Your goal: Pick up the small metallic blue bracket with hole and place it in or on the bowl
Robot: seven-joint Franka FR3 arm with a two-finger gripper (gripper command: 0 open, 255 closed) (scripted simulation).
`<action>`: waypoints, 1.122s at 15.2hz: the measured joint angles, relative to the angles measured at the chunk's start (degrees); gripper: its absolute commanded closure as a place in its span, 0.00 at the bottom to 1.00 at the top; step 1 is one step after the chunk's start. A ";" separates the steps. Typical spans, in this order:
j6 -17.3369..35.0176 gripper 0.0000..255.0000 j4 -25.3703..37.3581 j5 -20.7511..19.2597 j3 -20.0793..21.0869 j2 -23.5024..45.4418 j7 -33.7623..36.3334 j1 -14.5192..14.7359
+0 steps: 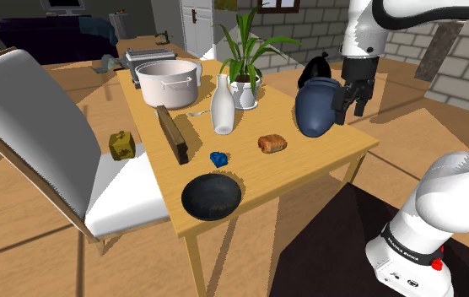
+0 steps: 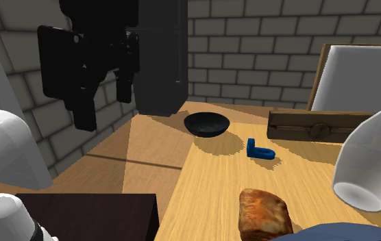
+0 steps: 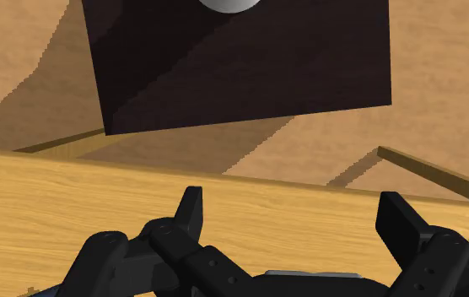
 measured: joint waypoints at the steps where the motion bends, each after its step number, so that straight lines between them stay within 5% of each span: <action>1: 0.00 0.00 0.00 0.00 0.00 0.00 0.00 0.00; 17: 24.68 0.00 5.01 4.00 11.71 24.39 12.88 1.79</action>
